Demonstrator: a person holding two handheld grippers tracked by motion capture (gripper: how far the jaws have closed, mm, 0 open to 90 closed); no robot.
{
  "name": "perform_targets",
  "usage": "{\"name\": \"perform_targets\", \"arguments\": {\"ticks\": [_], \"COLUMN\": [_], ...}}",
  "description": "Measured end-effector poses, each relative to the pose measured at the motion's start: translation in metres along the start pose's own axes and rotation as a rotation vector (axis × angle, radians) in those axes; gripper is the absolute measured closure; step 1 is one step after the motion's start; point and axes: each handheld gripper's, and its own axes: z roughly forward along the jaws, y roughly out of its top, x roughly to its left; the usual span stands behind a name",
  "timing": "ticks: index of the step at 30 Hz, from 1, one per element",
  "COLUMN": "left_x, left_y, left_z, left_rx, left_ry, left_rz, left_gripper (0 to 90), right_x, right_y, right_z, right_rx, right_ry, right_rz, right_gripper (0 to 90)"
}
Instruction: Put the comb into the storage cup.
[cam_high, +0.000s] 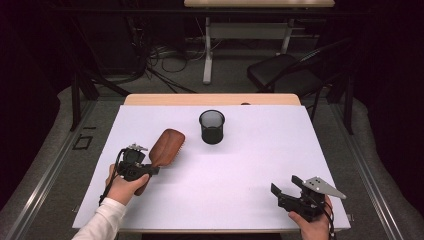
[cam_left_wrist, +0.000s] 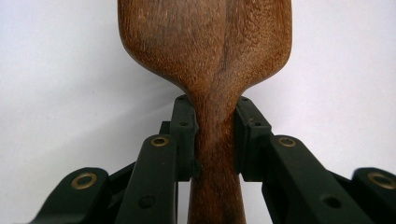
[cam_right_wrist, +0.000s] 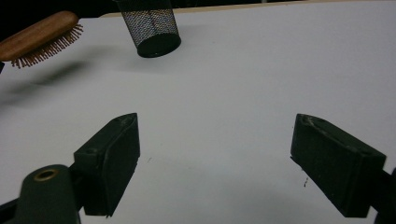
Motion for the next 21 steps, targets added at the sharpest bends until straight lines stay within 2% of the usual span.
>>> {"name": "perform_targets", "arguments": {"ticks": [4, 5, 9, 21], "left_x": [0.003, 0.004, 0.007, 0.008], "left_y": [0.003, 0.004, 0.005, 0.005], "left_z": [-0.003, -0.005, -0.007, -0.015], "left_rx": [-0.048, -0.071, -0.102, -0.194], "left_ry": [-0.014, -0.03, -0.04, -0.062], "left_rz": [-0.019, -0.035, -0.051, -0.059], "left_gripper": [72.9, 72.9, 72.9, 72.9], "right_x": [-0.001, -0.001, 0.0, 0.0], "right_y": [0.0, 0.0, 0.0, 0.0], "right_z": [0.0, 0.0, 0.0, 0.001], "right_rx": [0.002, 0.003, 0.003, 0.002], "right_ry": [-0.001, 0.0, 0.0, 0.0], "right_rz": [0.002, 0.002, 0.0, 0.0], "right_gripper": [15.6, 15.6, 15.6, 15.6]}}
